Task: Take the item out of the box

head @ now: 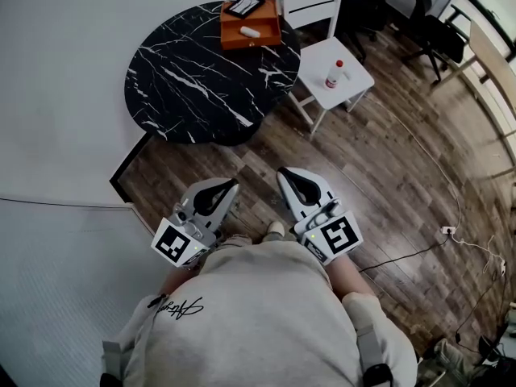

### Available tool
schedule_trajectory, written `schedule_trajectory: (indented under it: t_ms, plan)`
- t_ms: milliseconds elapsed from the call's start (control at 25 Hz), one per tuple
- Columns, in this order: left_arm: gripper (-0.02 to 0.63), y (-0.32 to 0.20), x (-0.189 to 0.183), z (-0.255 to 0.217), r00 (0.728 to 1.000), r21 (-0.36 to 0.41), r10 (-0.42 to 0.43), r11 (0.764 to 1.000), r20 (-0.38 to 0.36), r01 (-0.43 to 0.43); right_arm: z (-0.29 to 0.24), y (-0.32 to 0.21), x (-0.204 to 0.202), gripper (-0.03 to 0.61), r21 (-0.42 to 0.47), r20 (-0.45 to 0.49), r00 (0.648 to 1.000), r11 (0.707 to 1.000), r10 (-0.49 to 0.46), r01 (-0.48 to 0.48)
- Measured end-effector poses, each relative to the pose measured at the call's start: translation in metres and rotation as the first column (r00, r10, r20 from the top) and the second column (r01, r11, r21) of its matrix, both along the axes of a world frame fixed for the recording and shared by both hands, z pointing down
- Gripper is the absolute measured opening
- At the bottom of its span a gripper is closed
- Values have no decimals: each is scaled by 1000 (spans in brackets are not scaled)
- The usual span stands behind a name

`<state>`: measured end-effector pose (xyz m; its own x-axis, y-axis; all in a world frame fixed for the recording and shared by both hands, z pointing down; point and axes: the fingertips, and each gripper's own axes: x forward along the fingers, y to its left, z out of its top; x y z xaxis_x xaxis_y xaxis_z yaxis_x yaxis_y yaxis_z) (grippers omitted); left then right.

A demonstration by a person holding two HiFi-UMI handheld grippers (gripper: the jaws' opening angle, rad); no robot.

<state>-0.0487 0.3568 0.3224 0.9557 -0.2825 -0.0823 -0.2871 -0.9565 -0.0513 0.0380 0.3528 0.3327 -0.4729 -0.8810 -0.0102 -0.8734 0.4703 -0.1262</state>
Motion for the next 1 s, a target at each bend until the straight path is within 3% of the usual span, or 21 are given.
schedule_trajectory:
  t_ms: [240, 1000]
  plan:
    - [0, -3, -1, 7, 999, -11, 21, 1000, 34, -21, -5, -8, 1, 9, 13, 23, 1000, 1000, 15, -16]
    - [0, -7, 16, 3, 1000, 3, 16, 1000, 15, -16, -9, -5, 12, 9, 36, -15, 1000, 999, -4, 4]
